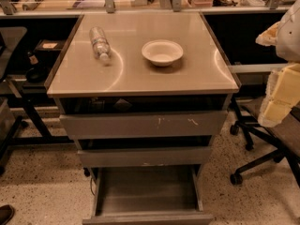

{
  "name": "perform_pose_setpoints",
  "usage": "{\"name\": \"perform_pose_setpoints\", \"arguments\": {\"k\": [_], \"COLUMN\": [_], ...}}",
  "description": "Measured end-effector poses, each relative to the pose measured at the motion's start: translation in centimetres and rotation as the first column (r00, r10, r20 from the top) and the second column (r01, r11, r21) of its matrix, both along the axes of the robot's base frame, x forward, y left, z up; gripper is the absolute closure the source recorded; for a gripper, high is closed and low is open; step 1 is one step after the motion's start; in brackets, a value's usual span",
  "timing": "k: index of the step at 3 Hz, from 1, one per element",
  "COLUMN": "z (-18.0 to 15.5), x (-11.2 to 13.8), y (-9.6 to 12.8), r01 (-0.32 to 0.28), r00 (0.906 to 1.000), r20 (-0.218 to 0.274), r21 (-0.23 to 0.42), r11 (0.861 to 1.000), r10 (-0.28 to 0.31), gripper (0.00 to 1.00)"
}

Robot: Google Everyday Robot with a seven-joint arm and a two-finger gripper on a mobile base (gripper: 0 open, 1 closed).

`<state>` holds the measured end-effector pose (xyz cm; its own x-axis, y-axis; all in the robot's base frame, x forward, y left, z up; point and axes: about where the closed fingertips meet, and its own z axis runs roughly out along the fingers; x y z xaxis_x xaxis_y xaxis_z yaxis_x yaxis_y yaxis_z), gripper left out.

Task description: Close bottom drawer

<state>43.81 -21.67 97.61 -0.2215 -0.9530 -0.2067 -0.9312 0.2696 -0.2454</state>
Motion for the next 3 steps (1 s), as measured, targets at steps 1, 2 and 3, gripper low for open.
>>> {"name": "perform_pose_setpoints", "arguments": {"k": [1,2,3], "z": [0.0,0.0,0.0], "x": [0.0,0.0,0.0], "y": [0.0,0.0,0.0], "r01": [0.0,0.0,0.0], "r00": [1.0,1.0,1.0], "r20": [0.0,0.0,0.0], "r21": [0.0,0.0,0.0], "r11": [1.0,1.0,1.0], "r10": [0.0,0.0,0.0], "gripper": [0.0,0.17,0.42]}}
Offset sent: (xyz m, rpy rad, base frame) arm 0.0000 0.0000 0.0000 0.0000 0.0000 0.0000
